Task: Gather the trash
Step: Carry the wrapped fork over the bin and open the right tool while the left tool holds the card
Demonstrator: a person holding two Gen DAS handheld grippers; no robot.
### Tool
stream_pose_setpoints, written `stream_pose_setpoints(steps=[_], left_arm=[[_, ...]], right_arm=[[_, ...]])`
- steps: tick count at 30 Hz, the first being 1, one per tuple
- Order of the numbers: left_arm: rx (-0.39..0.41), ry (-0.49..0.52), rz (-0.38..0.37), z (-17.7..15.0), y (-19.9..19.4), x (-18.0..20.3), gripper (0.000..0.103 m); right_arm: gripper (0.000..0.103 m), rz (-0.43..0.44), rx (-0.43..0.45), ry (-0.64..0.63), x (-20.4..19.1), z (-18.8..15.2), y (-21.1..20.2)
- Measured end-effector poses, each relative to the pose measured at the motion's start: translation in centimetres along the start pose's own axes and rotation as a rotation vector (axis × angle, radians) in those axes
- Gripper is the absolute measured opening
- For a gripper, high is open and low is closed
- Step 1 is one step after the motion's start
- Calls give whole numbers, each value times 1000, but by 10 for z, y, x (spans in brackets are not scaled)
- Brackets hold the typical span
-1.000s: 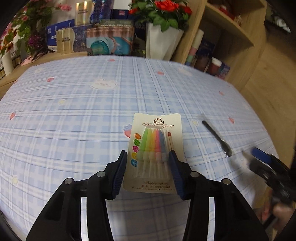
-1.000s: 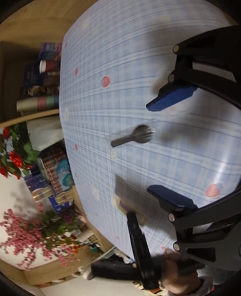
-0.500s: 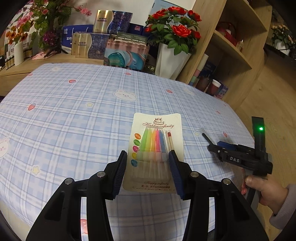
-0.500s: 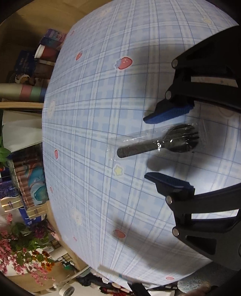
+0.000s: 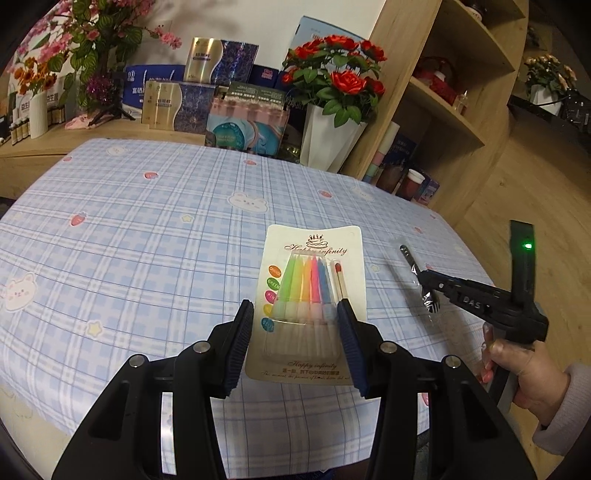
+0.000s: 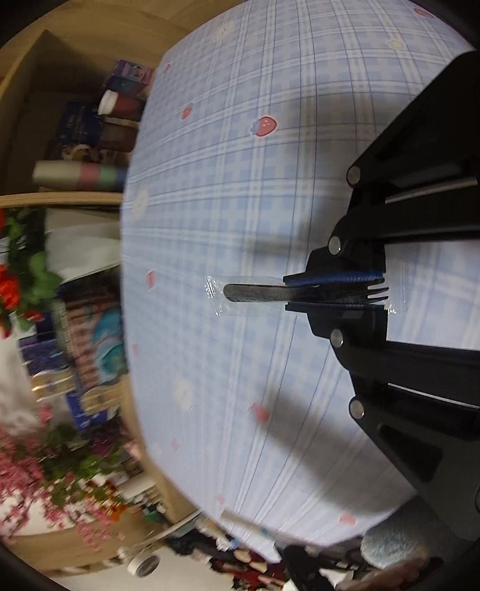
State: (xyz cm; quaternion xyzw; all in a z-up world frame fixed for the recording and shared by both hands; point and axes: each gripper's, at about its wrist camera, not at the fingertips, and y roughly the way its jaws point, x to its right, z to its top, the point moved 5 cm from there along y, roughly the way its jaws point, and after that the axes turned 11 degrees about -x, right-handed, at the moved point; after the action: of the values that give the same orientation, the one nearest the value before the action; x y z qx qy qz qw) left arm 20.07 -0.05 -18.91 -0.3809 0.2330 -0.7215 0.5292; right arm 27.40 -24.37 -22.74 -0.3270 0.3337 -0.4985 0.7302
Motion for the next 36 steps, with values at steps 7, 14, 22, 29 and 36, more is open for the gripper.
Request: stream_pose_setpoints(steps=[7, 14, 22, 29, 36], left_arm=[[19, 11, -21, -9, -34, 11, 46], [44, 18, -44, -22, -69, 23, 46], [61, 21, -54, -43, -98, 29, 46], [59, 12, -53, -61, -114, 30, 46], [63, 8, -42, -71, -122, 30, 46]], right_arm=[[12, 85, 137, -50, -38, -19, -62], [12, 123, 239, -88, -63, -50, -117], [12, 151, 237, -93, -82, -99, -141], [12, 171, 200, -126, -102, -132, -144], [12, 207, 154, -155, -120, -156, -136]])
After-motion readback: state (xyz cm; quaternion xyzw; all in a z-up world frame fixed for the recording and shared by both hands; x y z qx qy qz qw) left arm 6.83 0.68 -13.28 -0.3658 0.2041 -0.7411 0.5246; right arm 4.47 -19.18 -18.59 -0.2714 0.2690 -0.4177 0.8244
